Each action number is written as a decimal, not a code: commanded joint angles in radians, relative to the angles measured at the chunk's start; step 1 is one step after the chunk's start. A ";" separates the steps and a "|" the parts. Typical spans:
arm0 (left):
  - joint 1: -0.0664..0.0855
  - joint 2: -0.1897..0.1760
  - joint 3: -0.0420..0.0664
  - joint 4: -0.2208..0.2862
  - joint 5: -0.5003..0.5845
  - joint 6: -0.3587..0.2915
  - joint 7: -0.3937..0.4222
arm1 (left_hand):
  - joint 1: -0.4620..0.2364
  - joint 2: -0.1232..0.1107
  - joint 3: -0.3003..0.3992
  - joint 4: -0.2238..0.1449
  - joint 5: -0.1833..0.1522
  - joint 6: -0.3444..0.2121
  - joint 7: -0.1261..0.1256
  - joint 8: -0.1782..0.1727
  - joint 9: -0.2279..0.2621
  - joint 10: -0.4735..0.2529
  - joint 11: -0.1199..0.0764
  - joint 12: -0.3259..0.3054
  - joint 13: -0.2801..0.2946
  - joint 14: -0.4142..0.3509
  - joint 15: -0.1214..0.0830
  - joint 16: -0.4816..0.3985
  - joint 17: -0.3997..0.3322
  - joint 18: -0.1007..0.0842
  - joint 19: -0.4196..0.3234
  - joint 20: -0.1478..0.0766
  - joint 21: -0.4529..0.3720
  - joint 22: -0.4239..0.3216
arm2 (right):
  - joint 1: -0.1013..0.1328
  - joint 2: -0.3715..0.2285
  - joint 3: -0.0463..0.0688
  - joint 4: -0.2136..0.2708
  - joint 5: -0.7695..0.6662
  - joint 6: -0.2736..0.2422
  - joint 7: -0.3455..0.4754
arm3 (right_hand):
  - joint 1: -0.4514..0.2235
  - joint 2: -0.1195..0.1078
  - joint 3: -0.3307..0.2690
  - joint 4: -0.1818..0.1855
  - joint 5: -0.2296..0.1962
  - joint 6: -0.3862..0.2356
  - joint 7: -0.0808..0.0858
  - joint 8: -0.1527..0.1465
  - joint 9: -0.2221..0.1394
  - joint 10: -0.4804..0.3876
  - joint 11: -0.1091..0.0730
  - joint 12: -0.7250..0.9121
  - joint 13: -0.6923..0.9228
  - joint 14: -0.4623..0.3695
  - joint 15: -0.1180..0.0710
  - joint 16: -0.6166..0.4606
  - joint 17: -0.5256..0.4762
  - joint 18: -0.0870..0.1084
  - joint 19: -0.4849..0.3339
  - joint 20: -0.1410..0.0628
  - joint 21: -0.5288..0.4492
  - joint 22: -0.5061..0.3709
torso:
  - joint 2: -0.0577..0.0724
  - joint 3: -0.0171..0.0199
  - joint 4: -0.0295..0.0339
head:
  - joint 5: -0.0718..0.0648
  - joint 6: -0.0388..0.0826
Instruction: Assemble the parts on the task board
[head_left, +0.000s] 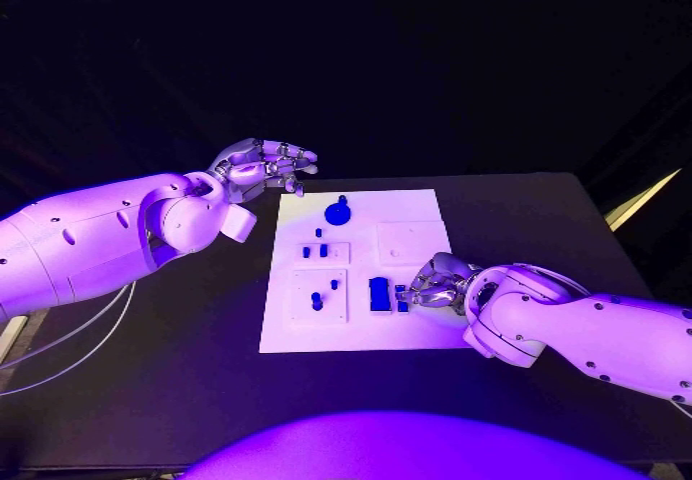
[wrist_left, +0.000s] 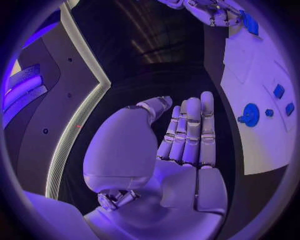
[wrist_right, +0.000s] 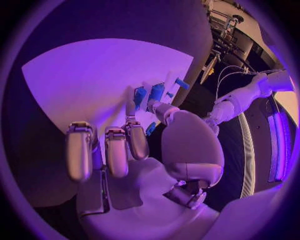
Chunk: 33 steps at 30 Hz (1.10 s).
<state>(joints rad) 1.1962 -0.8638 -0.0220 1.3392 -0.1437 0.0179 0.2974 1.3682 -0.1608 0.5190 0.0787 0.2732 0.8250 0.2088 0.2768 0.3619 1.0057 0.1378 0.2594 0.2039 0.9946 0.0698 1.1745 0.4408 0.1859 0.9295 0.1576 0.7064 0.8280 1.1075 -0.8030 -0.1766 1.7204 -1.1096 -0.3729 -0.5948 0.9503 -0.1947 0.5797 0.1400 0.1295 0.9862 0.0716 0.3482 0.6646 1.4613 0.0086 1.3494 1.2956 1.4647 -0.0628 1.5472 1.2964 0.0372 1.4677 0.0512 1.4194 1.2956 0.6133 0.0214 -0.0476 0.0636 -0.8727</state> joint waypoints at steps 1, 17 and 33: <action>0.000 0.002 0.001 0.001 0.001 0.003 0.001 | -0.008 0.000 0.005 0.009 0.003 -0.013 0.002 0.025 0.015 -0.009 0.004 0.011 0.015 -0.006 -0.001 -0.012 0.004 -0.002 0.015 0.003 -0.017 -0.011 | -0.001 0.000 0.000 0.001 -0.004 0.001 0.002 | -0.025 -0.002 -0.002 0.023 -0.008 0.014 0.002 0.017 0.014 0.026 -0.010 0.023 0.169 0.096 -0.004 -0.001 0.227 -0.012 0.072 -0.012 0.016 0.242 | 0.000 0.0003 -0.0007 | 0.000 0.000; 0.000 0.003 0.001 0.000 0.001 0.002 0.002 | -0.008 0.000 0.005 0.009 0.003 -0.013 0.002 0.025 0.015 -0.009 0.004 0.011 0.015 -0.006 -0.001 -0.012 0.004 -0.002 0.015 0.003 -0.017 -0.011 | -0.002 -0.010 0.000 -0.001 -0.032 0.032 0.013 | 0.049 -0.034 -0.026 -0.053 -0.015 0.015 0.001 0.018 0.020 0.026 -0.012 0.024 0.170 0.096 -0.005 -0.001 0.228 -0.013 0.072 -0.013 0.018 0.243 | 0.000 0.0005 -0.0009 | -0.002 0.000; 0.000 0.003 0.000 -0.001 0.001 0.002 0.002 | -0.008 0.000 0.005 0.009 0.003 -0.013 0.002 0.025 0.015 -0.009 0.004 0.011 0.015 -0.006 -0.001 -0.012 0.004 -0.002 0.015 0.003 -0.017 -0.011 | -0.025 0.014 0.000 -0.040 -0.063 0.034 0.004 | 0.056 -0.034 -0.034 -0.058 -0.025 0.017 0.001 0.019 0.020 0.026 -0.012 0.023 0.170 0.096 -0.005 -0.001 0.228 -0.013 0.072 -0.013 0.018 0.243 | 0.002 0.0012 0.0009 | 0.000 0.000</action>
<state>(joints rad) 1.1958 -0.8614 -0.0223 1.3369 -0.1437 0.0181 0.2980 1.3682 -0.1608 0.5190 0.0787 0.2732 0.8250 0.2088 0.2768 0.3622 1.0057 0.1378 0.2594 0.2039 0.9946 0.0698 1.1745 0.4408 0.1859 0.9295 0.1577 0.7064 0.8278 1.0861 -0.7892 -0.1755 1.6860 -1.1666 -0.3395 -0.5882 0.9901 -0.2341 0.5642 0.0989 0.1080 1.0078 0.0613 0.3823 0.7148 1.4612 0.0086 1.3495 1.2956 1.4647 -0.0628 1.5472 1.2965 0.0373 1.4677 0.0511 1.4194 1.2956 0.6144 0.0226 -0.0470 0.0634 -0.8727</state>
